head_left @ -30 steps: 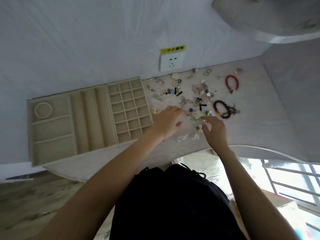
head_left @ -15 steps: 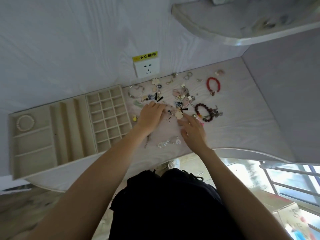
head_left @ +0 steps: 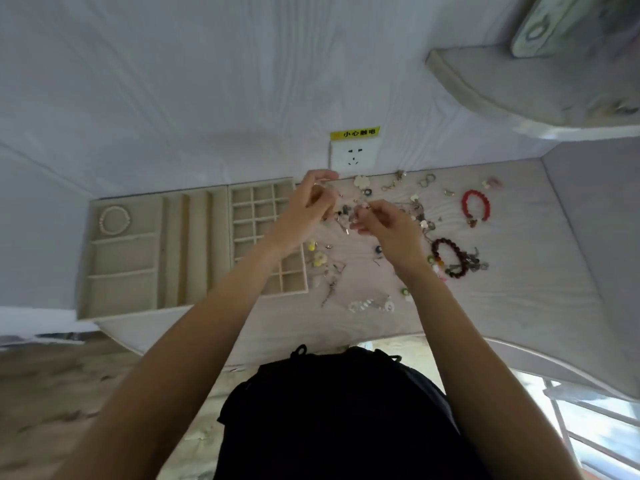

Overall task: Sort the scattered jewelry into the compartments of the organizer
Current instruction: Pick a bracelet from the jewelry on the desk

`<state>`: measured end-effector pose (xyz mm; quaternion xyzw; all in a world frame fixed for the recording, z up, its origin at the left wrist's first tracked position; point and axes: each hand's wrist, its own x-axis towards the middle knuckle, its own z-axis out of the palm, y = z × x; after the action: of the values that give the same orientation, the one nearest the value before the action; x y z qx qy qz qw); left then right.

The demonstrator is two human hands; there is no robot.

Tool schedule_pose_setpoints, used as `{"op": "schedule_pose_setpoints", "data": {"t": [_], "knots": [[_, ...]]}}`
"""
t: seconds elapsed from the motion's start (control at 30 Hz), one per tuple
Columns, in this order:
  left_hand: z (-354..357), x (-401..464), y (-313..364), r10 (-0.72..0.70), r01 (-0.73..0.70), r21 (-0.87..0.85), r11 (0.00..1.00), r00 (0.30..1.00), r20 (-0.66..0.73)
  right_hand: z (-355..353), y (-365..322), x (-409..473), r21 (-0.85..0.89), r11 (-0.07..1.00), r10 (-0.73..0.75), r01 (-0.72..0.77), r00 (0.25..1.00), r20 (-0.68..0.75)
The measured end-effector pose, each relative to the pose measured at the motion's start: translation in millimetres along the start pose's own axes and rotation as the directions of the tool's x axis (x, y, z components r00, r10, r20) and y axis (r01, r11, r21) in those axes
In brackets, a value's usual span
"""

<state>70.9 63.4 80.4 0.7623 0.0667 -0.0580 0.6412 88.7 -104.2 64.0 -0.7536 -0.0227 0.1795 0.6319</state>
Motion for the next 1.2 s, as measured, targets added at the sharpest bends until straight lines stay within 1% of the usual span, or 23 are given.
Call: {"op": "schedule_pose_setpoints", "data": {"t": [0.03, 0.07, 0.1, 0.13, 0.17, 0.2, 0.27, 0.33, 0.43, 0.53, 0.6, 0.67, 0.8, 0.87, 0.9, 0.93, 0.97, 1.0, 1.03, 1.1, 1.13, 1.17, 1.2], "knots": [[-13, -7, -2, -0.084, 0.084, -0.182, 0.98, 0.996, 0.008, 8, -4, 1, 0.084, 0.996, 0.032, -0.037, 0.997, 0.065], [-26, -15, -9, -0.143, 0.145, -0.299, 0.943, 0.989, 0.027, 19, -7, 3, 0.128, 0.988, 0.068, -0.084, 0.99, 0.126], [-43, -27, -19, -0.186, 0.185, -0.372, 0.91, 0.982, 0.033, 37, -9, 5, 0.128, 0.982, 0.112, -0.138, 0.975, 0.194], [-52, -36, -28, -0.219, 0.218, -0.396, 0.892, 0.975, 0.044, 49, -10, 5, 0.123, 0.974, 0.156, -0.189, 0.959, 0.235], [-62, -47, -36, -0.25, 0.242, -0.399, 0.885, 0.968, 0.031, 62, -10, 6, 0.113, 0.965, 0.198, -0.235, 0.942, 0.272], [-75, -60, -48, -0.272, 0.243, -0.392, 0.887, 0.962, -0.02, 83, -10, 8, 0.088, 0.958, 0.232, -0.271, 0.92, 0.315], [-97, -81, -65, -0.296, 0.214, -0.371, 0.904, 0.938, -0.18, 120, -10, 13, 0.023, 0.953, 0.271, -0.301, 0.887, 0.374], [-123, -97, -78, -0.293, 0.177, -0.313, 0.933, 0.879, -0.377, 159, -13, 20, -0.025, 0.947, 0.3, -0.322, 0.85, 0.433], [-166, -109, -93, -0.257, 0.137, -0.247, 0.959, 0.79, -0.557, 218, -20, 32, -0.056, 0.942, 0.314, -0.331, 0.81, 0.496], [-206, -109, -101, -0.245, 0.134, -0.223, 0.966, 0.756, -0.607, 266, -24, 49, -0.081, 0.95, 0.302, -0.303, 0.814, 0.496], [-231, -104, -107, -0.251, 0.127, -0.239, 0.963, 0.752, -0.609, 294, -27, 62, -0.094, 0.95, 0.305, -0.296, 0.831, 0.466], [-252, -97, -115, -0.255, 0.125, -0.25, 0.96, 0.756, -0.603, 315, -28, 74, -0.131, 0.963, 0.268, -0.233, 0.854, 0.446], [-277, -80, -129, -0.304, 0.125, -0.317, 0.94, 0.73, -0.613, 341, -25, 96, -0.246, 0.96, 0.225, -0.132, 0.889, 0.4], [-283, -76, -136, -0.339, 0.151, -0.347, 0.926, 0.739, -0.583, 347, -24, 103, -0.31, 0.947, 0.209, -0.083, 0.893, 0.398], [-286, -75, -141, -0.35, 0.163, -0.357, 0.92, 0.751, -0.56, 349, -25, 105, -0.32, 0.943, 0.22, -0.09, 0.889, 0.4], [-287, -76, -144, -0.346, 0.184, -0.33, 0.926, 0.764, -0.544, 348, -29, 105, -0.311, 0.942, 0.249, -0.124, 0.881, 0.403], [-288, -77, -148, -0.327, 0.22, -0.257, 0.941, 0.781, -0.531, 346, -33, 105, -0.317, 0.937, 0.273, -0.146, 0.872, 0.406], [-288, -78, -149, -0.303, 0.268, -0.143, 0.953, 0.798, -0.522, 343, -34, 107, -0.342, 0.93, 0.277, -0.136, 0.871, 0.406], [-289, -79, -151, -0.268, 0.304, -0.018, 0.953, 0.808, -0.525, 340, -35, 108, -0.388, 0.918, 0.252, -0.085, 0.88, 0.403], [-291, -82, -153, -0.157, 0.283, 0.164, 0.945, 0.832, -0.532, 333, -36, 110, -0.486, 0.869, 0.134, 0.09, 0.904, 0.406], [-292, -85, -152, -0.115, 0.27, 0.22, 0.938, 0.836, -0.536, 330, -36, 111, -0.536, 0.819, 0.051, 0.206, 0.904, 0.425], [-293, -88, -154, -0.06, 0.252, 0.288, 0.924, 0.839, -0.541, 328, -35, 111, -0.587, 0.748, -0.007, 0.31, 0.888, 0.46], [-294, -90, -156, 0.02, 0.236, 0.397, 0.887, 0.839, -0.544, 327, -33, 111, -0.619, 0.673, -0.052, 0.405, 0.86, 0.507]]}}
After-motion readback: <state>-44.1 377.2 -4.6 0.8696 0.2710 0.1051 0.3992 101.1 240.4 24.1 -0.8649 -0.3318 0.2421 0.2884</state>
